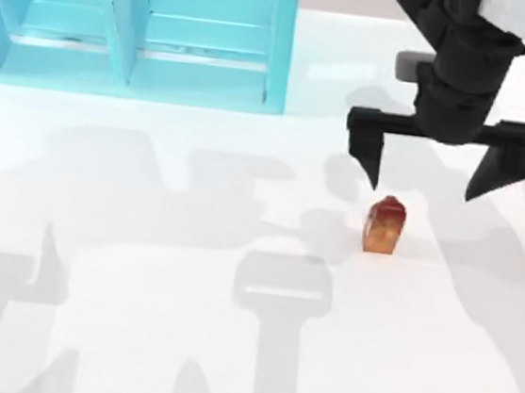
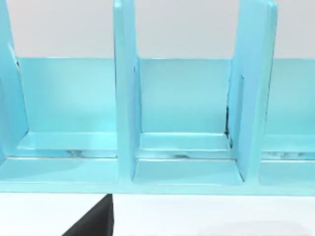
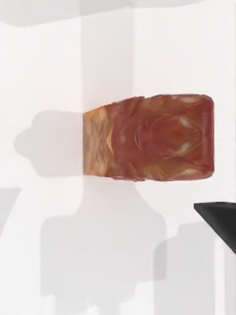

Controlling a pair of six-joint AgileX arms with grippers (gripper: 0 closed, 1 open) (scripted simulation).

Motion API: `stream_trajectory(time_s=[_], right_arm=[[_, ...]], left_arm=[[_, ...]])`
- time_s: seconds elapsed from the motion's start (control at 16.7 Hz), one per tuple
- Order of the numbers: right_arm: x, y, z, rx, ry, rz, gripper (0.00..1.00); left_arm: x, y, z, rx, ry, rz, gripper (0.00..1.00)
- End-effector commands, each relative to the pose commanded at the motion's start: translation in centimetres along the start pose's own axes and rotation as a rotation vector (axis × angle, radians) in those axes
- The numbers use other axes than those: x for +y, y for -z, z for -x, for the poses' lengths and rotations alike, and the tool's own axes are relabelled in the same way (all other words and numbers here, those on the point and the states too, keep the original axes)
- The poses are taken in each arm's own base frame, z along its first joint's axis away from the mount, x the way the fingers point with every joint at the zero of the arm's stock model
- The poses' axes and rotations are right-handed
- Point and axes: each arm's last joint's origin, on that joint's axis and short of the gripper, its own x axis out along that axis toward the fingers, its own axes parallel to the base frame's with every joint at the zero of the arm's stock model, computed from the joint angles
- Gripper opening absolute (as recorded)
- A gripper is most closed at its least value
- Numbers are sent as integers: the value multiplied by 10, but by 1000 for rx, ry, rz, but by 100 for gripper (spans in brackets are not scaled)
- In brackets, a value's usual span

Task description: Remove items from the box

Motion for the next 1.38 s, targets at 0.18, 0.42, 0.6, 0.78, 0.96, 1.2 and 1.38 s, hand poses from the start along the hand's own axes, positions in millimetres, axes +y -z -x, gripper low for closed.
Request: stream_trajectory(time_s=[0.18,0.42,0.6,0.78,0.96,1.2,1.38], right_arm=[[-63,-19,5,36,3,-25,100],[-186,-27,21,53,-1,-21,100],[-276,-12,31,37,-6,2,100],[-337,13,44,-2,-7,6,100],[-360,27,53,-32,-10,8,100],[-360,27,52,-31,-10,10,100],[-361,26,42,-30,-12,8,100]], left_arm=[[0,0,0,0,0,0,100],[0,0,0,0,0,0,100],[0,0,0,0,0,0,100],[0,0,0,0,0,0,100],[0,0,0,0,0,0,100],[0,0,0,0,0,0,100],[0,0,0,0,0,0,100]])
